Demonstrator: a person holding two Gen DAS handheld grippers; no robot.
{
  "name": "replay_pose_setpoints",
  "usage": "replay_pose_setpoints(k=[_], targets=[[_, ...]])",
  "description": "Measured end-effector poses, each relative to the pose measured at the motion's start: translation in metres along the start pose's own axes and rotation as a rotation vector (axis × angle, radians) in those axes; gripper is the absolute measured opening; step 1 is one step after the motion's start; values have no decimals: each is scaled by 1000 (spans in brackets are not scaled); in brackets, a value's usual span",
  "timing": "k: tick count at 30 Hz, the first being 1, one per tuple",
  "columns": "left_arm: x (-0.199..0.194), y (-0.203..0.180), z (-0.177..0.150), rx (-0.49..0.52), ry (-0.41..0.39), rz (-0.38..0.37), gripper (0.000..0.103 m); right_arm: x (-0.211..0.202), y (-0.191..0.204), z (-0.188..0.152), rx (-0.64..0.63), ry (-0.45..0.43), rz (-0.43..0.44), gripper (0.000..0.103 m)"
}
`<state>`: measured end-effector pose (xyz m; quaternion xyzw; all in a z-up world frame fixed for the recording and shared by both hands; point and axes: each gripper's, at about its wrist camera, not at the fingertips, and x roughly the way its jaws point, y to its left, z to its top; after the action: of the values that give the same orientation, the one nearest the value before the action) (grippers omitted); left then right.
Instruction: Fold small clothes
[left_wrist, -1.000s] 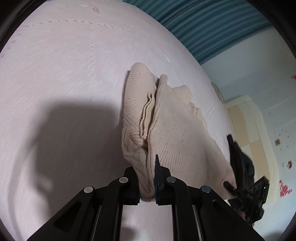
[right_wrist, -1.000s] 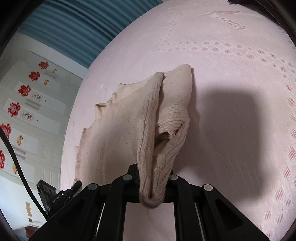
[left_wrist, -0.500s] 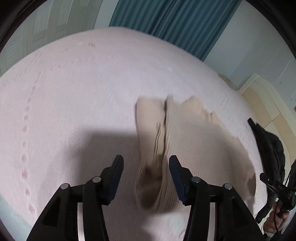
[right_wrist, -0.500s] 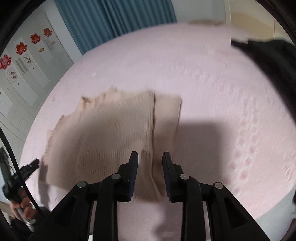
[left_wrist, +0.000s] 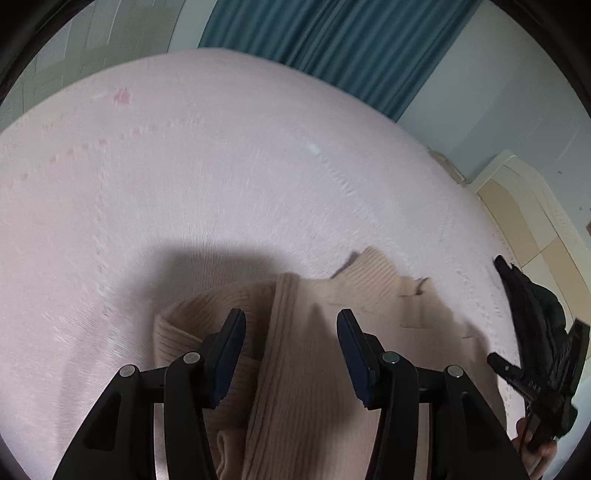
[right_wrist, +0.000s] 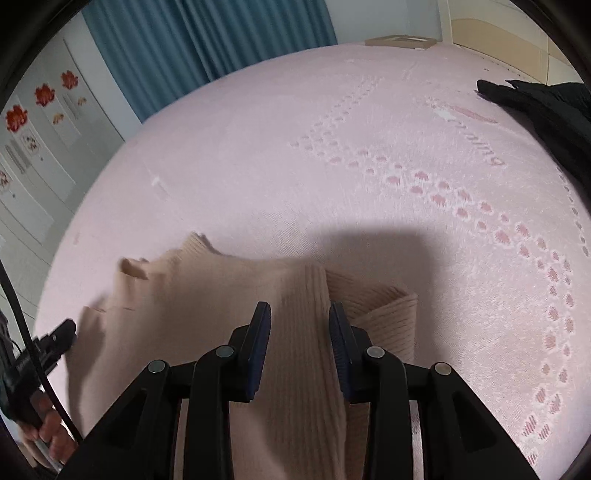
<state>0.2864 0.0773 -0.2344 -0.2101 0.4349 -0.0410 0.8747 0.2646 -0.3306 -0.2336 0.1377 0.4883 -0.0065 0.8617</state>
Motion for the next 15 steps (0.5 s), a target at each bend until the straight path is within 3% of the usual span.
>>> replay_pose_setpoints(k=[1,3,5,9,11,15], targets=[[3,2,-3,2,-9,8,45,4,-2,-1,7,16,-3,32],[4,3,-5,2,-19,34,23,5,-2,1,8,20,-1,32],[6,2,-4,-1,-13,8,10,4,1,2,-3,1,7,32],[0,7,-6,-43,-57,-6,7,19,8,4,-44,36,-51,27],[-7,15,-7,-86,-76,-11,7,16,12,4,-54,18,-32,6],[-12,25,-9,-111,-76,-7,7,3,18,4,-92,-66,-3,5]])
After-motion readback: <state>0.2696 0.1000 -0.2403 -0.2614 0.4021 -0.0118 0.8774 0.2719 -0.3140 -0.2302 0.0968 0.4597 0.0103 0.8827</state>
